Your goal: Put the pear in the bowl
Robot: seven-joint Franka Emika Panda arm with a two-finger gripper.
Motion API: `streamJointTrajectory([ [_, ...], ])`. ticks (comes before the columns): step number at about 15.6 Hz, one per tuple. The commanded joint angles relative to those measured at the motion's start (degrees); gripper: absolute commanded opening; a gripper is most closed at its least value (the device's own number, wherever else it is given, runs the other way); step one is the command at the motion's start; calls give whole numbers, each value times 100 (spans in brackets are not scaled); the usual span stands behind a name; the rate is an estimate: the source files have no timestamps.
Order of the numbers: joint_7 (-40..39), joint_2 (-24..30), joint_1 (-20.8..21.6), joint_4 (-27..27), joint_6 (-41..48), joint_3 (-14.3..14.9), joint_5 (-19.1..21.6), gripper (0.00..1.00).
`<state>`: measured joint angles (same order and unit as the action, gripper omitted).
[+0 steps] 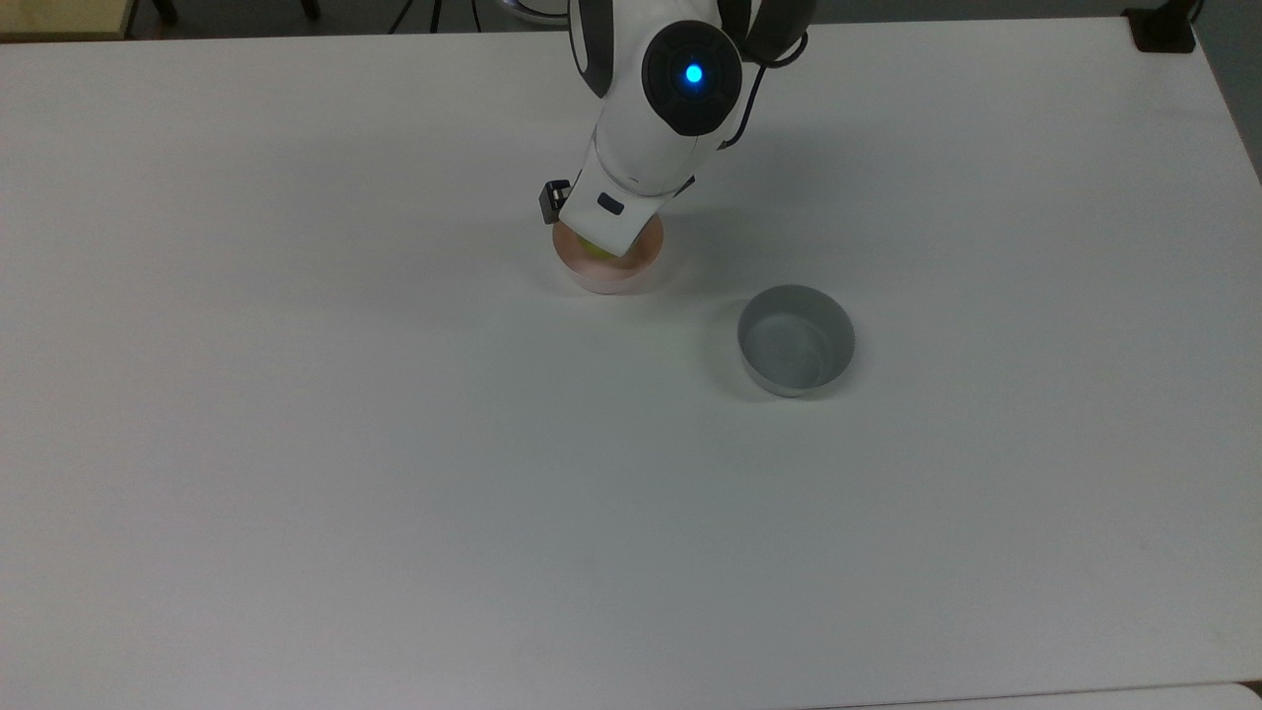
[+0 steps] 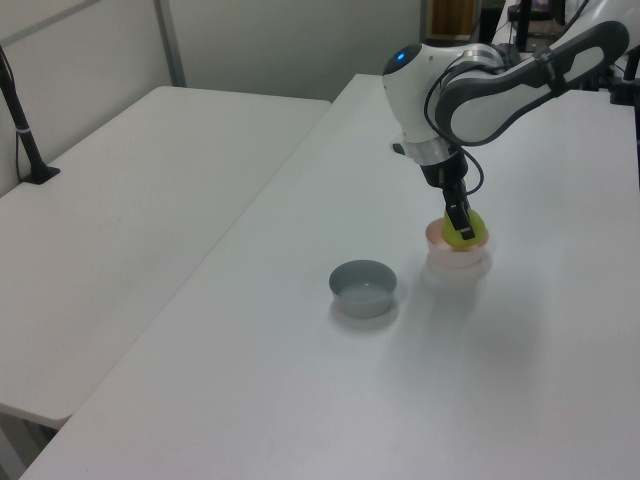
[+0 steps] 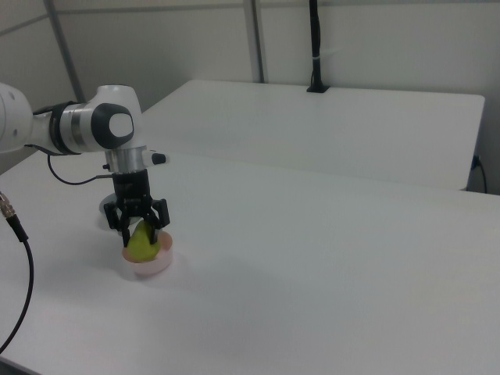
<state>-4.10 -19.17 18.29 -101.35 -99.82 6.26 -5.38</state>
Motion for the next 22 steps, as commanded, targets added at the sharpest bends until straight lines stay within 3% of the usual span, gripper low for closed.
streamJointTrajectory([
  [1,32,80,61,-34,-46,42,-60,69],
  [4,181,97,61,-17,-28,42,-68,100],
  [8,322,141,52,10,-11,42,-68,100],
  [11,322,535,-53,10,51,7,-33,100],
  [14,279,940,-439,211,252,-177,19,100],
  [22,322,1450,-1705,818,473,-274,275,100],
])
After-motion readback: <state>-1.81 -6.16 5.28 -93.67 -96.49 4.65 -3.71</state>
